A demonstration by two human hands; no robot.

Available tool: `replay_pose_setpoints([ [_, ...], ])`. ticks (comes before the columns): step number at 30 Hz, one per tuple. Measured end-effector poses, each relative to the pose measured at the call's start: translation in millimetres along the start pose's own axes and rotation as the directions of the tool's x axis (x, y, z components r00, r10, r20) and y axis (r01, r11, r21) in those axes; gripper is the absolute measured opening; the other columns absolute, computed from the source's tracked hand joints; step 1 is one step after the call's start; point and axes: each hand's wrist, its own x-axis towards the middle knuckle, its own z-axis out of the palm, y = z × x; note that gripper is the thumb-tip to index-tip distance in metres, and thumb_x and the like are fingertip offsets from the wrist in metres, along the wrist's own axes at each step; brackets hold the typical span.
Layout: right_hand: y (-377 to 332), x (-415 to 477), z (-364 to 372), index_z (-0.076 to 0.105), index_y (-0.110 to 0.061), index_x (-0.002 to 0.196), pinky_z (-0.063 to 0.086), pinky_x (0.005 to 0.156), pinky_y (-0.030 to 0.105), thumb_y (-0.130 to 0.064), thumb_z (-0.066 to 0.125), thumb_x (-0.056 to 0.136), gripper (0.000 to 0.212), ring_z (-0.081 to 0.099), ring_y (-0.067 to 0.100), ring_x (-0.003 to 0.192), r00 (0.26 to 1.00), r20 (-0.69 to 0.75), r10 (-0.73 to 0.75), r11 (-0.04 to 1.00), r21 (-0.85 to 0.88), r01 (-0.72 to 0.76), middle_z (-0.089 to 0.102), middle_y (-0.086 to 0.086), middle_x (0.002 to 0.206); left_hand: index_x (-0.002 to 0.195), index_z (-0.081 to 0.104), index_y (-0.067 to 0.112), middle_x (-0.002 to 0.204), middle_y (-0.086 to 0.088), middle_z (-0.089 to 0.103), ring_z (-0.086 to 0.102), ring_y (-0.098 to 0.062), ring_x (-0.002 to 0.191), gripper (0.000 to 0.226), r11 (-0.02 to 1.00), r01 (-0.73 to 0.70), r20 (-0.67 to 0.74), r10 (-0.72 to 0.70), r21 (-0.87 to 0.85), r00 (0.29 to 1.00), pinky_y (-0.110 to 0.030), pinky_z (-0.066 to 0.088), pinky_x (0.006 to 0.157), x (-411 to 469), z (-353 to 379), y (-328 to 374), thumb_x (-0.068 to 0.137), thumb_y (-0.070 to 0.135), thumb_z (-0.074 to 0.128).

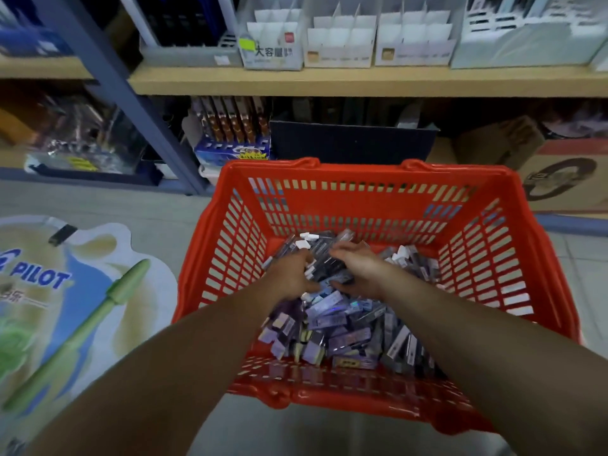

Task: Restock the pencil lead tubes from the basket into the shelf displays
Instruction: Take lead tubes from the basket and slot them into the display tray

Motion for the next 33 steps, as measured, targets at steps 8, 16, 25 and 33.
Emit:
replay_pose_setpoints([
  [8,6,-11,10,0.058,-0.014,0.081,0.051,0.051,0.025,-0.007,0.067,0.092,0.016,0.056,0.018,0.075,0.986,0.01,-0.165,0.98,-0.113,0.165,0.059,0.007,0.085,0.144,0.027,0.02,0.122,-0.007,0.058,0.059,-0.025,0.099,0.083,0.993,-0.11,0.01,0.11,-0.05,0.994,-0.031,0.046,0.07,-19,8,6,0.08,0.034,0.077],
  [16,-7,-29,-7,0.063,-0.008,0.085,0.053,0.051,0.023,-0.01,0.065,0.093,0.009,0.056,0.022,0.091,0.979,-0.017,-0.203,0.976,0.079,0.204,0.057,0.008,0.11,0.134,0.042,0.015,0.1,-0.006,0.061,0.057,-0.02,0.077,0.052,0.981,-0.179,-0.057,0.175,-0.078,0.983,-0.034,0.046,0.065,-27,-3,24,0.09,0.027,0.066],
  [25,-24,-42,-34,0.05,-0.017,0.075,0.037,0.04,0.022,-0.004,0.071,0.087,0.027,0.057,0.014,0.056,0.945,-0.162,-0.284,0.919,0.234,0.317,0.063,0.007,0.079,0.113,0.047,0.023,0.096,-0.015,0.061,0.058,-0.02,0.06,0.041,0.895,-0.295,-0.147,0.26,-0.334,0.954,-0.035,0.045,0.053,-40,-40,39,0.081,0.01,0.071],
  [33,-33,-57,-40,0.05,-0.015,0.068,0.038,0.041,0.016,0.001,0.067,0.087,0.03,0.057,0.01,0.056,0.945,-0.02,-0.325,0.842,0.448,0.299,0.068,0.009,0.084,0.113,0.049,0.015,0.093,-0.017,0.06,0.066,-0.025,0.07,0.042,0.44,-0.091,-0.082,0.038,-0.893,0.996,-0.035,0.051,0.061,-48,-64,39,0.079,-0.008,0.059],
])
